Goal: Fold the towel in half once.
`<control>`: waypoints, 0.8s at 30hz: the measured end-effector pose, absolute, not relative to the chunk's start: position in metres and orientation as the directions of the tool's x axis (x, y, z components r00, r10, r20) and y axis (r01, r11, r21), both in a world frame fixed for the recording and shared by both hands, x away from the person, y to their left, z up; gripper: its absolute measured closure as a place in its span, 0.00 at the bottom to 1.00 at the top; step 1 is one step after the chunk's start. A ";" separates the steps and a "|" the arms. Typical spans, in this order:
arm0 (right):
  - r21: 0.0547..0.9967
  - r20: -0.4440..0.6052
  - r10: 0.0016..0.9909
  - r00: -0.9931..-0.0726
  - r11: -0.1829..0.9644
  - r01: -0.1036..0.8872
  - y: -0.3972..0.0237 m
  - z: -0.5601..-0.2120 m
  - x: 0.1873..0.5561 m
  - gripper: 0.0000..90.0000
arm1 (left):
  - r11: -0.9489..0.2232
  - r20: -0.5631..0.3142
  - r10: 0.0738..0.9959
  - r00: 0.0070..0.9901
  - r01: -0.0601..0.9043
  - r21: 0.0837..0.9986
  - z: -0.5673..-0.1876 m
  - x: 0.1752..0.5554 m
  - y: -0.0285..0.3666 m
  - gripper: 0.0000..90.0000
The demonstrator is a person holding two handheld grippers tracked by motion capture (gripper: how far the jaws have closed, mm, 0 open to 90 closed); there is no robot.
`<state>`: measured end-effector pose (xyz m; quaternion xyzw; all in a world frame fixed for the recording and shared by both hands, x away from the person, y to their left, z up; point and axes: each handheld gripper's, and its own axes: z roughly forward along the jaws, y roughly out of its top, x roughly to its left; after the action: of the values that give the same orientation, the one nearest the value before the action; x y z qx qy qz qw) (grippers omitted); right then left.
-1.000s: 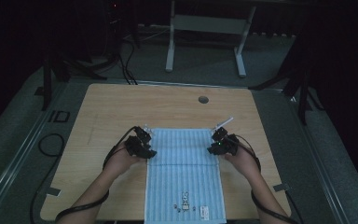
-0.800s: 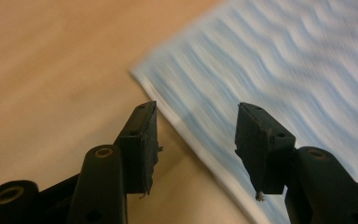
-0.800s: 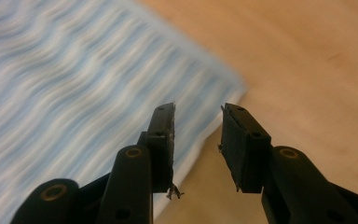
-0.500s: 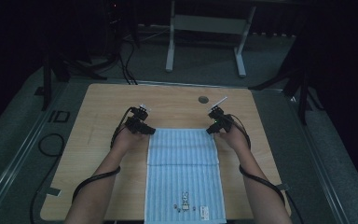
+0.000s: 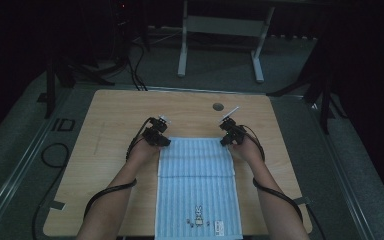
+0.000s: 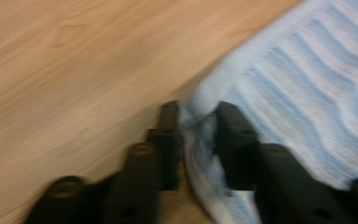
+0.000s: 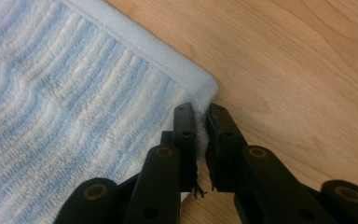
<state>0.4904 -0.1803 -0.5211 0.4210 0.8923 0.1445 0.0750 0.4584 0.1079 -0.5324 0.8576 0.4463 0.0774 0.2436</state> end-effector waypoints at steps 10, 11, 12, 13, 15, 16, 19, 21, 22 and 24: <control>0.445 0.004 0.792 -0.610 0.545 0.711 -0.187 -0.474 0.502 0.94 | -0.389 -0.117 0.822 0.557 0.700 0.598 -0.487 0.465 0.121 0.95; 0.459 -0.003 0.794 -0.608 0.542 0.704 -0.187 -0.465 0.503 0.94 | -0.383 -0.116 0.822 0.558 0.692 0.612 -0.479 0.466 0.122 0.95; 0.472 -0.012 0.794 -0.608 0.541 0.696 -0.188 -0.457 0.503 0.94 | -0.381 -0.105 0.824 0.557 0.682 0.624 -0.470 0.467 0.123 0.95; 0.483 -0.019 0.792 -0.611 0.542 0.688 -0.188 -0.448 0.504 0.94 | -0.382 -0.098 0.822 0.561 0.671 0.636 -0.461 0.467 0.124 0.95; 0.512 -0.046 0.792 -0.609 0.542 0.666 -0.189 -0.430 0.503 0.94 | -0.396 -0.081 0.813 0.577 0.649 0.650 -0.442 0.467 0.124 0.95; 0.519 -0.052 0.790 -0.610 0.544 0.660 -0.189 -0.422 0.503 0.94 | -0.400 -0.068 0.812 0.580 0.636 0.660 -0.433 0.466 0.124 0.95; 0.553 -0.077 0.790 -0.608 0.541 0.633 -0.191 -0.397 0.502 0.94 | -0.405 -0.037 0.808 0.588 0.600 0.690 -0.404 0.463 0.125 0.95; 0.571 -0.099 0.787 -0.609 0.546 0.613 -0.192 -0.381 0.501 0.94 | -0.409 -0.033 0.799 0.600 0.584 0.701 -0.388 0.462 0.126 0.95; 0.575 -0.107 0.785 -0.610 0.549 0.606 -0.193 -0.373 0.500 0.94 | -0.408 -0.027 0.800 0.600 0.575 0.709 -0.381 0.460 0.126 0.95; 0.603 -0.090 0.790 -0.606 0.528 0.598 -0.196 -0.359 0.497 0.94 | -0.396 -0.031 0.795 0.606 0.557 0.730 -0.369 0.455 0.128 0.95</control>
<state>0.4972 -0.1962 -0.3589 0.4057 0.8553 0.2676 0.1796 0.4546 0.1280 -0.3694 0.8192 0.4128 0.1638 0.3629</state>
